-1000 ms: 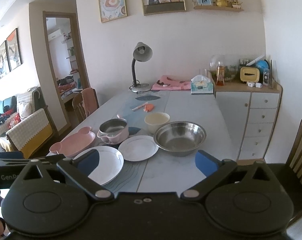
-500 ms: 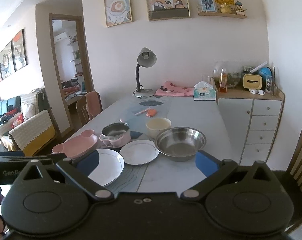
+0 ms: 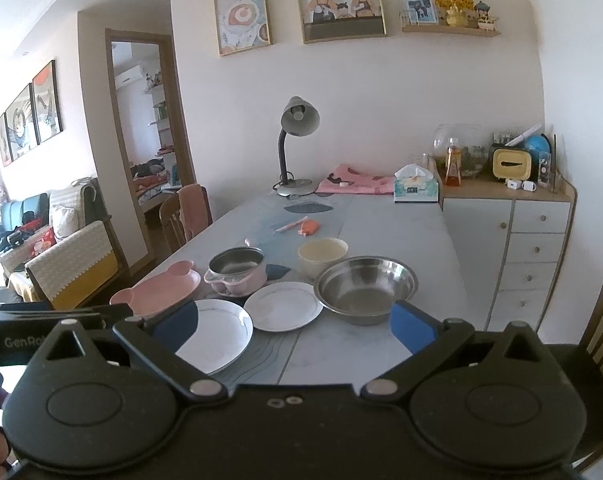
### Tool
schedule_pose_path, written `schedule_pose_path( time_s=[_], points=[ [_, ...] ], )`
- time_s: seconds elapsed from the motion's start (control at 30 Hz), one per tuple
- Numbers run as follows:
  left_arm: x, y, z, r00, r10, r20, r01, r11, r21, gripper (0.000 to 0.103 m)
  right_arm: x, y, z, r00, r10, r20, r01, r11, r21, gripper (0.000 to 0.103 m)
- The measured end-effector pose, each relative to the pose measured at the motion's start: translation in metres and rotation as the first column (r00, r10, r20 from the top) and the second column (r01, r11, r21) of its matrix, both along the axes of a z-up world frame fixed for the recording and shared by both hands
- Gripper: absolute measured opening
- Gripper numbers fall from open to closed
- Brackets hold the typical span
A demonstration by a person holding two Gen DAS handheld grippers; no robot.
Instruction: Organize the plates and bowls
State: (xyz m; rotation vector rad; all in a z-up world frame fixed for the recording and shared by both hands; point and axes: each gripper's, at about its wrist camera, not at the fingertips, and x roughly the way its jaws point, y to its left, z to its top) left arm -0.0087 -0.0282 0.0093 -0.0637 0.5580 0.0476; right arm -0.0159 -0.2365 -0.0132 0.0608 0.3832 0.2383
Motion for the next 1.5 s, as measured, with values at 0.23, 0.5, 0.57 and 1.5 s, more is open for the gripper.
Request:
schedule_pose_path(
  time_s=[0.23,0.5,0.57,1.5],
  points=[
    [0.016,0.013,-0.008,1.0,-0.006,-0.009,0.006,1.0,-0.003,0.103,0.013,0.015,-0.001,0.999,0.036,0.001,-0.036,0.999,-0.034,0.103],
    [0.051,0.044,-0.021,0.998,-0.023,-0.057,0.019,0.997,-0.074,0.103,0.048,0.036,-0.009,0.998,0.037,-0.059,-0.04,0.998,-0.052,0.103],
    [0.06,0.05,-0.024,0.998,-0.027,-0.058,0.024,0.998,-0.06,0.103,0.058,0.042,-0.012,0.996,0.033,-0.077,-0.038,0.998,-0.056,0.103],
    [0.233,0.165,-0.131,0.945,-0.097,-0.313,0.096,0.995,-0.017,0.103,0.208,0.126,-0.118,0.889,-0.019,-0.457,-0.037,0.993,-0.113,0.079]
  ],
)
